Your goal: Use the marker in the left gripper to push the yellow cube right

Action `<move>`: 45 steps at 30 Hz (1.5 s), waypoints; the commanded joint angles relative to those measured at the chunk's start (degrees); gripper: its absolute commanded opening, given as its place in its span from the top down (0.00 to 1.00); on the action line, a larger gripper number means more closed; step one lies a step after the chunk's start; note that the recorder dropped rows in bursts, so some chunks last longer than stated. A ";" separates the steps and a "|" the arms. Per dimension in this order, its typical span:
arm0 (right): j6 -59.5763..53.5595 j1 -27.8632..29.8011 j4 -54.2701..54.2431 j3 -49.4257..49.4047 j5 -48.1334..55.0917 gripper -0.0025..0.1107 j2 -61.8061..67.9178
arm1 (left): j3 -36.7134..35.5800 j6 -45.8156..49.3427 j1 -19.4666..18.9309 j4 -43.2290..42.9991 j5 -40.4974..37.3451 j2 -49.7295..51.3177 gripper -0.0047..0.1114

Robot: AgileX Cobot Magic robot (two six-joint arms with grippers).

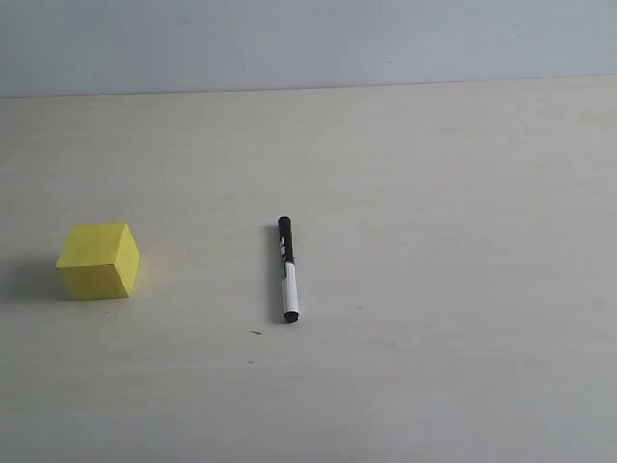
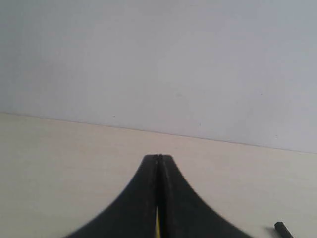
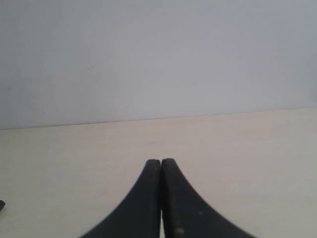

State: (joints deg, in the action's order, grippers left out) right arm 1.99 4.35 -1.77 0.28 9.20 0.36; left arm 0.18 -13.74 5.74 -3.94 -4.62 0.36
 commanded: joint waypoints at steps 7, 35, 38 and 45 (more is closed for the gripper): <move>-0.32 0.27 0.25 -0.28 -0.45 0.98 -0.36 | -0.18 0.09 -0.05 0.10 -0.03 -0.36 0.96; -0.36 0.27 0.25 -0.28 -0.45 0.98 -0.36 | -0.18 -40.35 -0.05 3.94 35.29 -0.36 0.96; -0.23 0.27 0.25 -0.28 -0.45 0.98 -0.36 | 0.99 -40.34 -0.05 6.04 34.02 0.68 0.96; -0.36 0.27 0.25 -0.28 -0.45 0.98 -0.36 | 17.41 -40.26 -0.05 -17.22 13.22 16.79 0.96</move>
State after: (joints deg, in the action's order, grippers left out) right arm 1.99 4.35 -1.77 0.28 9.20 0.36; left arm 11.70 -54.00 5.74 -12.22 17.23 10.79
